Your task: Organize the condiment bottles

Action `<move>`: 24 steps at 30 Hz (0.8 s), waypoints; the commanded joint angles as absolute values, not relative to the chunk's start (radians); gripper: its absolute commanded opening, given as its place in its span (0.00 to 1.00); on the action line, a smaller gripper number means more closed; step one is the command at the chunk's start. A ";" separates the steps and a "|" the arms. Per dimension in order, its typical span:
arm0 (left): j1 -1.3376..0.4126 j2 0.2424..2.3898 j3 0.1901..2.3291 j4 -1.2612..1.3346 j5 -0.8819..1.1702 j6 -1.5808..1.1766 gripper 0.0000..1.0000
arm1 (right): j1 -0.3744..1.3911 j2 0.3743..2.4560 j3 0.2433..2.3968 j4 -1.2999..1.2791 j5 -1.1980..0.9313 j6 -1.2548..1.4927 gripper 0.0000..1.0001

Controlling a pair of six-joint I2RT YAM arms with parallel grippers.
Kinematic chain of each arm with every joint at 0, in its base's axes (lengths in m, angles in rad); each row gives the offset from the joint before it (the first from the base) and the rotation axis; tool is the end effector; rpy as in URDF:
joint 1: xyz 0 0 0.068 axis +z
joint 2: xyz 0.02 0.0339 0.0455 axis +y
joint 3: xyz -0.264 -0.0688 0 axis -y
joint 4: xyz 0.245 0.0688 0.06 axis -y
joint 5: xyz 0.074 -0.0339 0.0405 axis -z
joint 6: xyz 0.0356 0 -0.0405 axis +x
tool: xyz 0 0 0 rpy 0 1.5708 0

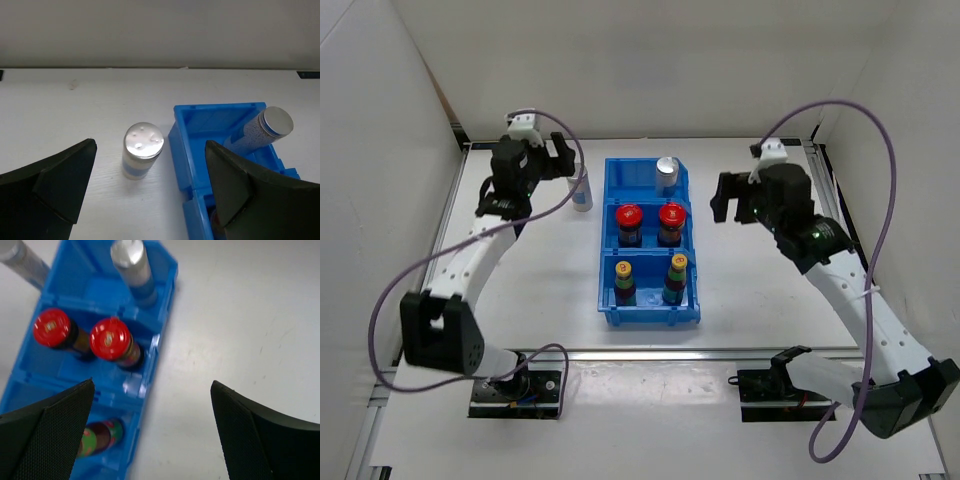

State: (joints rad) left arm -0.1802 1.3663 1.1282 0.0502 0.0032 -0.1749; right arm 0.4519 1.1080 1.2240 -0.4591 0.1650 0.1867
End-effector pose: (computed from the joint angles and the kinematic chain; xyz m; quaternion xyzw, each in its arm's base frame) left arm 0.3210 -0.0586 0.3520 0.0031 0.7703 -0.1138 0.6274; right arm 0.2196 0.1001 0.4010 -0.0607 0.8138 0.1162 0.5662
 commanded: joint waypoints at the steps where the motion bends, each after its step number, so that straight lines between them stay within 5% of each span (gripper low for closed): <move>1: -0.169 1.511 1.233 0.034 0.167 -0.213 1.00 | 0.453 1.060 1.143 -0.534 0.110 0.224 1.00; 13: -0.206 1.874 1.457 0.054 0.092 -0.138 1.00 | 0.443 0.910 1.017 -0.600 0.051 0.215 1.00; 24: -0.206 1.962 1.462 0.054 0.054 -0.160 1.00 | 0.443 0.920 1.017 -0.627 0.028 0.215 1.00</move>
State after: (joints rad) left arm -0.2031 1.9755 1.4391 0.0441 0.0765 -0.1566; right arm 0.4461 0.9192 1.0168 -0.6319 0.0441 0.2066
